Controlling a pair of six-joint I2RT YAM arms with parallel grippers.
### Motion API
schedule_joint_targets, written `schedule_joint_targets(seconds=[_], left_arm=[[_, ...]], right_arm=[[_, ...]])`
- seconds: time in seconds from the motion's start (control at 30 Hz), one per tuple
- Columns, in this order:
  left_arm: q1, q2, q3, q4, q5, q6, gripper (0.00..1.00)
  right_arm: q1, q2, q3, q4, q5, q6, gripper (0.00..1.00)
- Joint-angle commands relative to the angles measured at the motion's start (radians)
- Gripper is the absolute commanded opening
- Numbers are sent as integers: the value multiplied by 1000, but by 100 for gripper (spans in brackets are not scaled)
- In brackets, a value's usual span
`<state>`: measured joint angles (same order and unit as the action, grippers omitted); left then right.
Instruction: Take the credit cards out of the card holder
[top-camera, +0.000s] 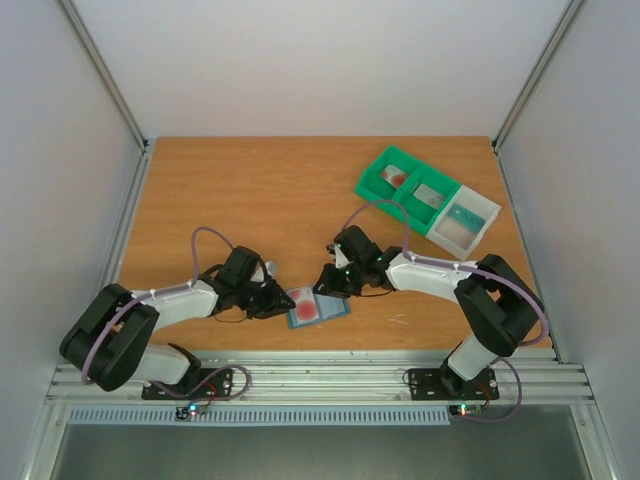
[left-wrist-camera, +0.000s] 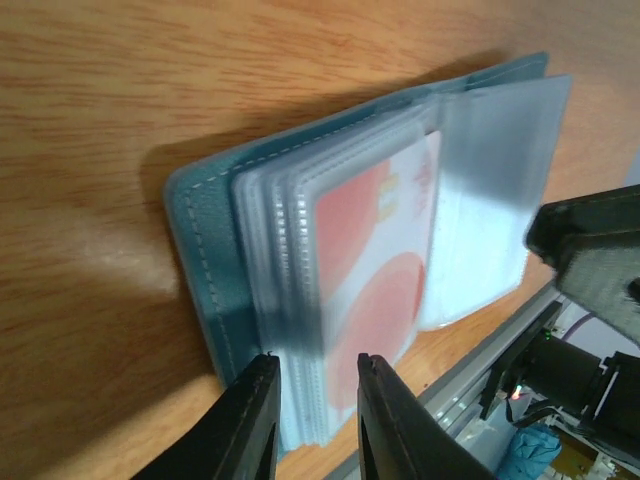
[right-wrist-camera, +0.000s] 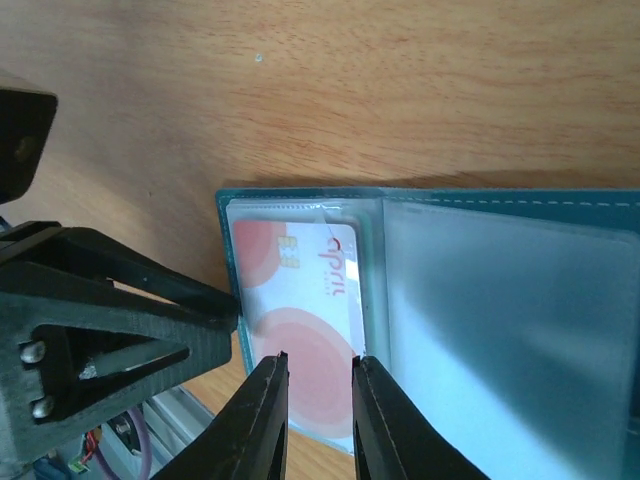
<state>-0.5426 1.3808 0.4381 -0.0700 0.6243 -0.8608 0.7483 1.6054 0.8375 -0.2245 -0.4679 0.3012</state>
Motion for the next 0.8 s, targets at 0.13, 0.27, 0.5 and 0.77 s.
schedule_joint_targets(seconds=[0.13, 0.27, 0.5, 0.77], left_arm=[[0, -65, -2, 31, -38, -28, 30], [0, -49, -7, 77, -31, -39, 30], [0, -2, -8, 154, -16, -55, 17], [0, 52, 0, 98, -60, 1, 6]], right_arm=[[8, 43, 8, 18, -28, -81, 19], [8, 66, 15, 20, -51, -95, 19], [9, 106, 32, 20, -76, -120, 19], [10, 143, 51, -9, -76, -133, 18]])
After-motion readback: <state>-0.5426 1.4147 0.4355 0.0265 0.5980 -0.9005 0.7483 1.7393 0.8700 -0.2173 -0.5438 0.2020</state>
